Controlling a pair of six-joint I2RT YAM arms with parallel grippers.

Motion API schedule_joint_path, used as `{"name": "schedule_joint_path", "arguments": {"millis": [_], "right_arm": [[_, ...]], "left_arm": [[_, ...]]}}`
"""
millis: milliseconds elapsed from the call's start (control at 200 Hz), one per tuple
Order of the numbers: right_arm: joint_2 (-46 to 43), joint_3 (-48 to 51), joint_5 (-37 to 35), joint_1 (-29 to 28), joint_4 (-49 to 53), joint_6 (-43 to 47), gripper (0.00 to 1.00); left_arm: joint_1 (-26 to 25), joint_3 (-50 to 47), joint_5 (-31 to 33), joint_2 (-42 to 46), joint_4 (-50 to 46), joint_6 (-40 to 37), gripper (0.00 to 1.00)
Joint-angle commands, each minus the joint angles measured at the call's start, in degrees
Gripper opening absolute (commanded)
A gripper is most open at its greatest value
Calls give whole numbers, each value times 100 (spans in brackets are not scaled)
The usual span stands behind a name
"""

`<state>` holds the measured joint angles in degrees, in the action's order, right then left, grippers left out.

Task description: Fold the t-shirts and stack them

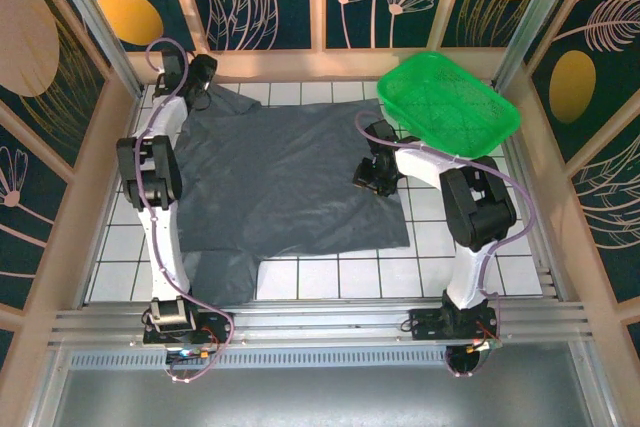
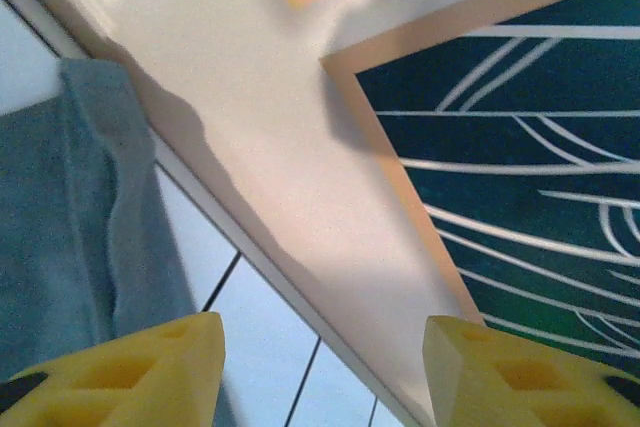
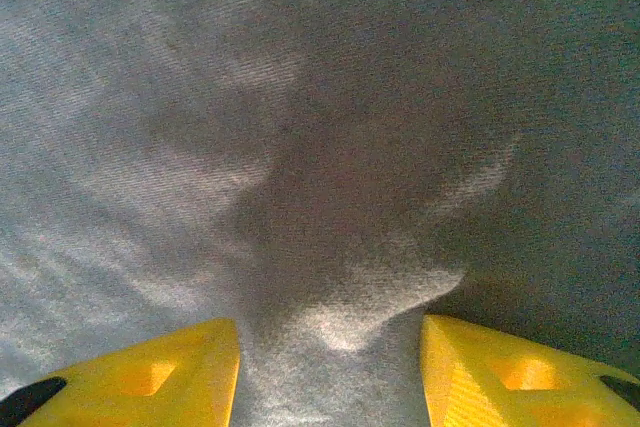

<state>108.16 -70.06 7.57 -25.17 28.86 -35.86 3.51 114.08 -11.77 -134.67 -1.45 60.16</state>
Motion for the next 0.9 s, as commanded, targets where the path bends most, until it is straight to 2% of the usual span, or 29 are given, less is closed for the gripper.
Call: {"name": "schedule_joint_path", "arguments": {"millis": [0, 155, 741, 896], "right_arm": [[-192, 2, -54, -36, 200, 153, 51], [-164, 27, -4, -34, 150, 175, 52], [-145, 159, 7, -24, 107, 140, 52], [-116, 164, 25, -23, 85, 132, 52]], "left_arm": [[-174, -439, -96, 266, -279, -121, 53], [-350, -798, -145, 127, -199, 45, 53], [-542, -607, -53, -665, -198, 352, 54], [-579, -460, -106, -813, -84, 432, 47]]}}
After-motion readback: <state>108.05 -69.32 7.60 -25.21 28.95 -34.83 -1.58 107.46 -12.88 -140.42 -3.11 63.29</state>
